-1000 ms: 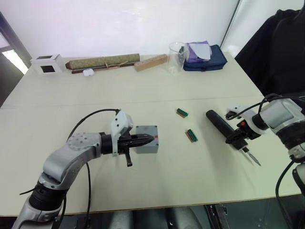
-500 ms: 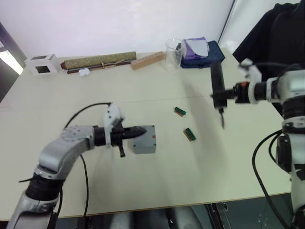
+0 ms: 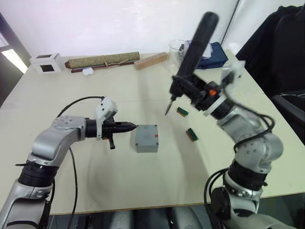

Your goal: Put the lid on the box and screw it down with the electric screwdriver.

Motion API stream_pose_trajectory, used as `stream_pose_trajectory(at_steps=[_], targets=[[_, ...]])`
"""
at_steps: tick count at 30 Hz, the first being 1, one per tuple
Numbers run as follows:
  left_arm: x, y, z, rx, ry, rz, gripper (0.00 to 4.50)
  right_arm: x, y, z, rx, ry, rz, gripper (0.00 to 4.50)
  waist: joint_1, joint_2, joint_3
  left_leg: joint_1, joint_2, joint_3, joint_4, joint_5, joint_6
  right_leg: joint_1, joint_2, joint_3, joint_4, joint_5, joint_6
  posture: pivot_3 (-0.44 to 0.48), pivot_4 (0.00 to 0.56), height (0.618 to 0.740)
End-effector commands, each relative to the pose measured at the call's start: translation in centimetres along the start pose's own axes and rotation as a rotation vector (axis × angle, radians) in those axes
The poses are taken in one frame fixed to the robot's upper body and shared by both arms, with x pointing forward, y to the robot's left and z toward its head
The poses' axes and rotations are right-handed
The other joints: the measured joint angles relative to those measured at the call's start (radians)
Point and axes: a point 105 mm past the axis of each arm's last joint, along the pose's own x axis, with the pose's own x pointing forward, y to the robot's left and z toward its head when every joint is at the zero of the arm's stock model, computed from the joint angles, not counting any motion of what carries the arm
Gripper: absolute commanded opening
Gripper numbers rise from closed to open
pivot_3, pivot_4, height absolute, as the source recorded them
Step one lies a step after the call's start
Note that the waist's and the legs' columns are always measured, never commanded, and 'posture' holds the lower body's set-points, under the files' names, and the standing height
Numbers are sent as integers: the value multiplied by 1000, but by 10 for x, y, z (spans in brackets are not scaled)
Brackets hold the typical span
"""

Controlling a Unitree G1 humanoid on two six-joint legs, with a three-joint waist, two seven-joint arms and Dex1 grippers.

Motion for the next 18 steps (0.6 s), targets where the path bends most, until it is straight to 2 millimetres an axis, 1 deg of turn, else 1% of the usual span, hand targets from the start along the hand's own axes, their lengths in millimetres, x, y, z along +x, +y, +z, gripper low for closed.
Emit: stream_pose_trajectory(at_steps=[1, 5, 8, 10, 14, 18], targets=[[10, -4, 7, 64, -12, -5, 0, 6, 20, 8, -111, -76, 52, 2152, 0, 0, 0, 0, 0, 0, 0, 0, 0, 0, 0, 0, 0, 0, 0, 0, 150, 740], [21, -6, 0, 78, 10, -7, 0, 10, 20, -4, -144, -61, 56, 2152, 0, 0, 0, 0, 0, 0, 0, 0, 0, 0, 0, 0, 0, 0, 0, 0, 150, 740], [26, -6, -15, 124, 86, -1, 0, 11, 19, -12, -183, -40, 55, 2152, 1, 0, 0, 0, 0, 0, 0, 0, 0, 0, 0, 0, 0, 0, 0, 0, 150, 740], [27, -8, -21, 135, 109, -17, 0, 13, 19, -16, -200, -33, 58, 2152, 1, 0, 0, 0, 0, 0, 0, 0, 0, 0, 0, 0, 0, 0, 0, 0, 150, 740], [30, -6, -20, 117, 79, -12, 0, 18, 14, -28, -219, -17, 39, 2152, 1, 0, 0, 1, 0, 0, 0, 0, 0, 1, 0, 0, 0, 0, 0, 0, 150, 740], [30, -6, -19, 116, 75, -12, 0, 19, 9, -33, -224, -16, 24, 2152, 2, -1, 0, 2, 0, 0, 0, 0, 0, 2, 0, 0, 0, 0, 0, 0, 150, 740]])
